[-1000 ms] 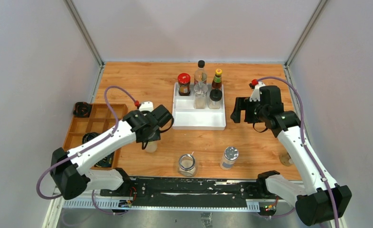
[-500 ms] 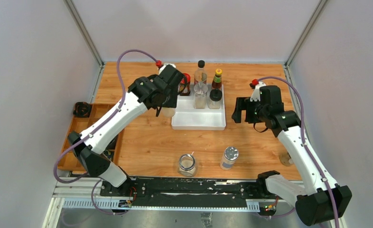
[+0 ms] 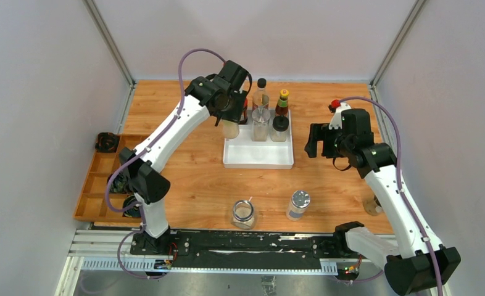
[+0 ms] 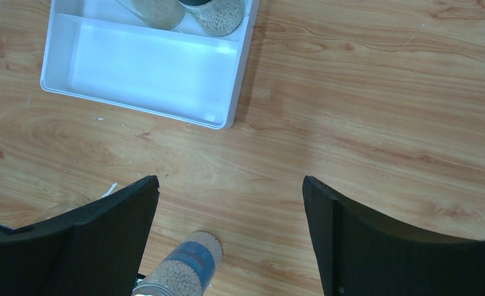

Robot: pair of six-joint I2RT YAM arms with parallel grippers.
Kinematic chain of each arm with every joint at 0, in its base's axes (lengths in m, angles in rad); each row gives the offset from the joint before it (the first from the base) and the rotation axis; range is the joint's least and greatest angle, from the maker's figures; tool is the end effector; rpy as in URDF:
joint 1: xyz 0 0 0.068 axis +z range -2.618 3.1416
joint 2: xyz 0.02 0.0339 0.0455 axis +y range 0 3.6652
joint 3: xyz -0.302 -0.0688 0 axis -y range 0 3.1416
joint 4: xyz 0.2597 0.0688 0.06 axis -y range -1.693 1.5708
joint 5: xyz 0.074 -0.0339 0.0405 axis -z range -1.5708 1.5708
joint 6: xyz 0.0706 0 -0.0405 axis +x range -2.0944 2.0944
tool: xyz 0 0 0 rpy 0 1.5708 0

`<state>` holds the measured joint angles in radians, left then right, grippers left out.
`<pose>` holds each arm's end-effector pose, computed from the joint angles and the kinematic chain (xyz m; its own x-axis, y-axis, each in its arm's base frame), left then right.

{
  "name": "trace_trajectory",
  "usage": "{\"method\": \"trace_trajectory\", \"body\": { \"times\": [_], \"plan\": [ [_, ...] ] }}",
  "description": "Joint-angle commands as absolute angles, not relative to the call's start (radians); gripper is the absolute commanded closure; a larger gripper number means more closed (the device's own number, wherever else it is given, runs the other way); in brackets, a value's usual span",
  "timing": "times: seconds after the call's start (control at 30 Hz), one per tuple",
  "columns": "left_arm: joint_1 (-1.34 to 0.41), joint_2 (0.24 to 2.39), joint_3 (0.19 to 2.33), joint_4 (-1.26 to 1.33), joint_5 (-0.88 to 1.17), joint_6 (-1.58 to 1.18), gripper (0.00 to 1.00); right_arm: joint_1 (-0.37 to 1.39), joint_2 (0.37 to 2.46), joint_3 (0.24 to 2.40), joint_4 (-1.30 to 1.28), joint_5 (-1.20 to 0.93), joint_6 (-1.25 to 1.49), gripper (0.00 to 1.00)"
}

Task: Organize the condiment bottles
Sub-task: Place the bottle in the storage box.

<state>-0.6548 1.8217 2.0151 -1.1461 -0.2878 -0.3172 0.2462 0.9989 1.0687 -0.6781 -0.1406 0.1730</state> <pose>0.3457 -0.2401 0.3994 -0.7556 0.2031 -0.6227 0.2292 0.9726 0.0390 0.2202 0.0655 0.3632 -0.6067 0.0233 -0.7946 -0.2522 0.9423 0.2201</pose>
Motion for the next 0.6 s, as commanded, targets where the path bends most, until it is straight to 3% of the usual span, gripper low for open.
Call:
{"method": "trace_trajectory", "body": {
  "times": [0.0, 0.3, 0.57],
  "plan": [
    [-0.639, 1.875, 2.100, -1.143, -0.250, -0.246, 0.63, 0.236, 0.985, 1.088, -0.720, -0.121, 0.155, 0.08],
    [-0.634, 1.984, 2.177, -1.115, -0.259, -0.236, 0.64, 0.236, 0.984, 1.078, -0.721, -0.119, 0.152, 0.08],
    [-0.630, 1.949, 1.991, -0.929, -0.305, -0.255, 0.64, 0.235, 0.984, 1.054, -0.717, -0.115, 0.145, 0.08]
  ]
}}
